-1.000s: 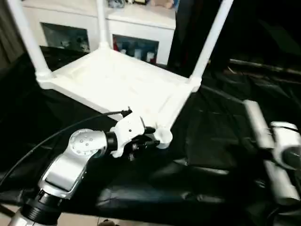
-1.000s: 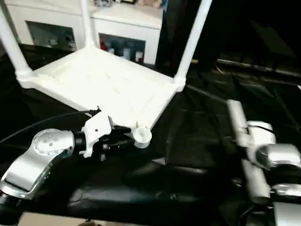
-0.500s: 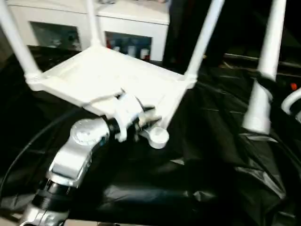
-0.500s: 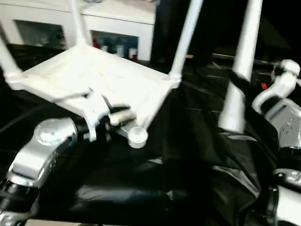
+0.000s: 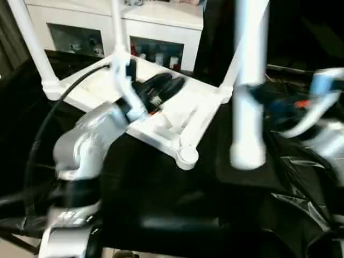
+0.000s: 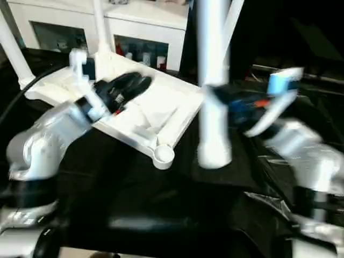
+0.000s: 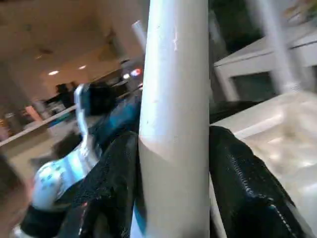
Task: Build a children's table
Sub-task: Pick table leg
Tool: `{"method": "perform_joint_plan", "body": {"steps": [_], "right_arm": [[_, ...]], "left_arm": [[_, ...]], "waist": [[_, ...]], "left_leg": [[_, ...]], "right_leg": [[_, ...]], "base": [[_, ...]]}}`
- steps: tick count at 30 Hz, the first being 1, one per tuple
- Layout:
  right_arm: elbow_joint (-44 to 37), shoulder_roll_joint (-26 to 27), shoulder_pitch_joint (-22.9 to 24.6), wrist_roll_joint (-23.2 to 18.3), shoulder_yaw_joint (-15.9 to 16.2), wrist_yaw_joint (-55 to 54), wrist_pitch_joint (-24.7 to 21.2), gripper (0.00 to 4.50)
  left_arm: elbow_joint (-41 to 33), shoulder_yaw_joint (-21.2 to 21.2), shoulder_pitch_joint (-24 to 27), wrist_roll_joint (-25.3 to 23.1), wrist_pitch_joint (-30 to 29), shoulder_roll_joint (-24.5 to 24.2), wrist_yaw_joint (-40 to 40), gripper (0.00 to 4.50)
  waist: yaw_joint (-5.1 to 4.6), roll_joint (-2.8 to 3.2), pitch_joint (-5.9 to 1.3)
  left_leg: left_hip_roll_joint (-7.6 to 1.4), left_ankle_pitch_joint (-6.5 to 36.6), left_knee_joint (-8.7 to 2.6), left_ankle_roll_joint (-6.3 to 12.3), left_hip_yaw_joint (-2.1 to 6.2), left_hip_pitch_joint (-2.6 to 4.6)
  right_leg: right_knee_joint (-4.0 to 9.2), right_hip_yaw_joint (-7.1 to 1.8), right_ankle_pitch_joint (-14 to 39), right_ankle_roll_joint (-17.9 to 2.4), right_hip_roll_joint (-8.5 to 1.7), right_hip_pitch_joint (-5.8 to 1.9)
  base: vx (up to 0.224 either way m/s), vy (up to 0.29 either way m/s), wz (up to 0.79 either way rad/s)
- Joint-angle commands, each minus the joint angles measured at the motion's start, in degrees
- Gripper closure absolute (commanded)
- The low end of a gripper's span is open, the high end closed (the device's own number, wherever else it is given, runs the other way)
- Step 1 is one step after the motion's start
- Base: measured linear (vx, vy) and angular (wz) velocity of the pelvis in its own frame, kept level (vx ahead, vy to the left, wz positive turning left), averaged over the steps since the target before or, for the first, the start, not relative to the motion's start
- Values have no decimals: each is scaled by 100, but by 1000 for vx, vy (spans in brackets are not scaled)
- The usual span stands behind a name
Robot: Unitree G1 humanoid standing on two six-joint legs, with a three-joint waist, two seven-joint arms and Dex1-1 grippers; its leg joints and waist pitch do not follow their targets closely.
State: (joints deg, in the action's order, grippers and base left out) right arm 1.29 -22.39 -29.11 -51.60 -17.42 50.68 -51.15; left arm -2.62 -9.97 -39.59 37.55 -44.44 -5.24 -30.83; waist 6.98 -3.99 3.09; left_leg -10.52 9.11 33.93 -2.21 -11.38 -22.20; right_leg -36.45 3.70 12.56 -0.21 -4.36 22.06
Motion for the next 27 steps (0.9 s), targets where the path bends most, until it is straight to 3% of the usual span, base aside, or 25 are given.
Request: {"method": "perform_joint_plan", "body": {"steps": [1, 3, 8, 9, 12, 15, 20, 26, 27], "right_arm": [[-156, 9, 35, -31, 136, 25, -26, 273], [-208, 73, 64, -35, 279, -7, -21, 273], [-373, 155, 144, 91, 568, -36, -48, 273], [-369, 178, 153, 180, 630, -74, -21, 273], [-332, 137, 194, 318, 800, -49, 84, 273], [-337, 155, 208, 498, 946, -146, 214, 273], [-206, 228, 137, 833, 1074, -427, 433, 273], [-195, 248, 120, 1233, 1342, -588, 724, 273], [-184, 257, 114, 1268, 1359, -620, 752, 273]], "left_arm": [[13, -29, -127, 175, -253, 99, 114, 119], [39, 25, -170, 161, -377, 157, 167, 109], [143, 67, -171, 214, -488, 292, 423, 67], [95, -2, -186, 401, -557, 359, 467, 59], [9, -54, -201, 546, -680, 414, 497, 33], [5, -9, -171, 459, -709, 410, 534, 2], [44, 0, -122, 384, -704, 391, 636, 0], [-47, 172, 5, 380, -815, 255, 647, 0], [-50, 195, 10, 359, -820, 246, 660, 17]], "waist": [[29, -19, -347], [39, -45, -349], [78, -26, -368], [104, -16, -376], [114, -23, -365], [111, -29, -355], [100, -22, -346], [96, -16, -357], [94, -17, -356]], "left_leg": [[-286, 1040, -369, -143, 148, 138], [-290, 968, -377, -146, 148, 133], [-288, 765, -370, -133, 146, 136], [-291, 691, -359, -139, 143, 141], [-287, 736, -368, -165, 142, 133], [-294, 810, -380, -201, 148, 134], [-300, 987, -404, -310, 158, 147], [-298, 928, -400, -319, 160, 147], [-295, 914, -399, -310, 155, 144]], "right_leg": [[527, -264, 1095, -1017, -435, -205], [529, -268, 1022, -929, -432, -214], [506, -271, 696, -875, -423, -224], [479, -269, 523, -921, -422, -223], [486, -267, 529, -958, -426, -235], [507, -273, 690, -871, -432, -231], [541, -278, 999, -719, -436, -212], [516, -279, 806, -686, -424, -211], [510, -281, 753, -704, -422, -213]], "base": [[0, 0, 0], [0, 0, 0], [0, 0, 0], [0, 0, 0], [0, 0, 0], [0, 0, 0], [0, 0, 0], [0, 0, 0], [0, 0, 0]]}}
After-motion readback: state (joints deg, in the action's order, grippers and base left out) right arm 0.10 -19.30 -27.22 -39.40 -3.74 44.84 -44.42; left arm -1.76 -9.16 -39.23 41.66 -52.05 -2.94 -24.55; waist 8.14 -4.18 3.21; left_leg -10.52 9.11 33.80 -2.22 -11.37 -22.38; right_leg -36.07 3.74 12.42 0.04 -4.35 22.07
